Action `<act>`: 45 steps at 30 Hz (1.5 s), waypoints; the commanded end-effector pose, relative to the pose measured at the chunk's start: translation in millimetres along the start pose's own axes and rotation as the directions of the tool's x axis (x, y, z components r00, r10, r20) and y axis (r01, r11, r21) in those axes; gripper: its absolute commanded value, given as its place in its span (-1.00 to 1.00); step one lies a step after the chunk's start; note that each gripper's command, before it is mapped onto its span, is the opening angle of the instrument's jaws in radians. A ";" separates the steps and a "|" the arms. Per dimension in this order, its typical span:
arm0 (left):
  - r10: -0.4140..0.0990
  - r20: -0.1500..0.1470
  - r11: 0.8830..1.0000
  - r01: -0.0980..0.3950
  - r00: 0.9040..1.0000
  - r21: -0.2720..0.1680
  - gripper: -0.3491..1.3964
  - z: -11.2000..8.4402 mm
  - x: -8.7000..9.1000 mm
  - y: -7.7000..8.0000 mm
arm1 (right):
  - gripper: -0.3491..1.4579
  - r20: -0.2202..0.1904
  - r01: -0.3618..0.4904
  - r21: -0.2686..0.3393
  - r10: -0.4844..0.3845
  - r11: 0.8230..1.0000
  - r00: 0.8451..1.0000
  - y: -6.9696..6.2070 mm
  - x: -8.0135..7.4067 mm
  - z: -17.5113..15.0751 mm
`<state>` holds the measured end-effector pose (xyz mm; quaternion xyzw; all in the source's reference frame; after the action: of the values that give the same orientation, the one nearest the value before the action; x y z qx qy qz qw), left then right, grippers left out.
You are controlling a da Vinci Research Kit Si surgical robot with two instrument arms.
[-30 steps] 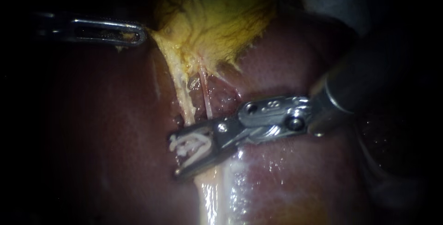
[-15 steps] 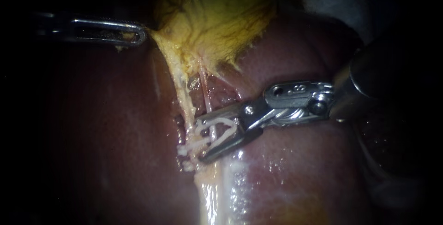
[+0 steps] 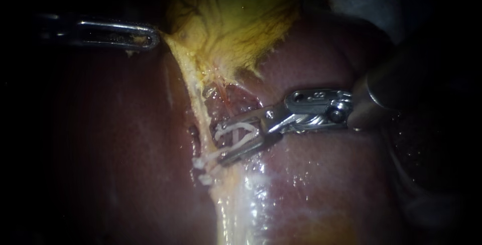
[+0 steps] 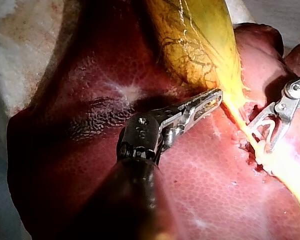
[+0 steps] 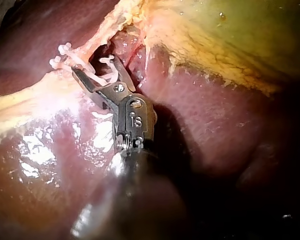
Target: Clipping third clip left tube
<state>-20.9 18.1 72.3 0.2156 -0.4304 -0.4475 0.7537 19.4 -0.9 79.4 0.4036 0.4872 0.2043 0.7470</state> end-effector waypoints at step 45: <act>0.000 0.000 1.000 0.000 1.000 0.000 -1.00 0.2 0.2 0.2 | -0.86 -0.324 -0.225 0.267 0.307 0.937 0.895 -1.4 6.0 2.9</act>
<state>-20.9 18.1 72.6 0.2153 -0.4303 -0.4477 0.7537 24.4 1.3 75.5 0.5041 0.5745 0.3208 0.5595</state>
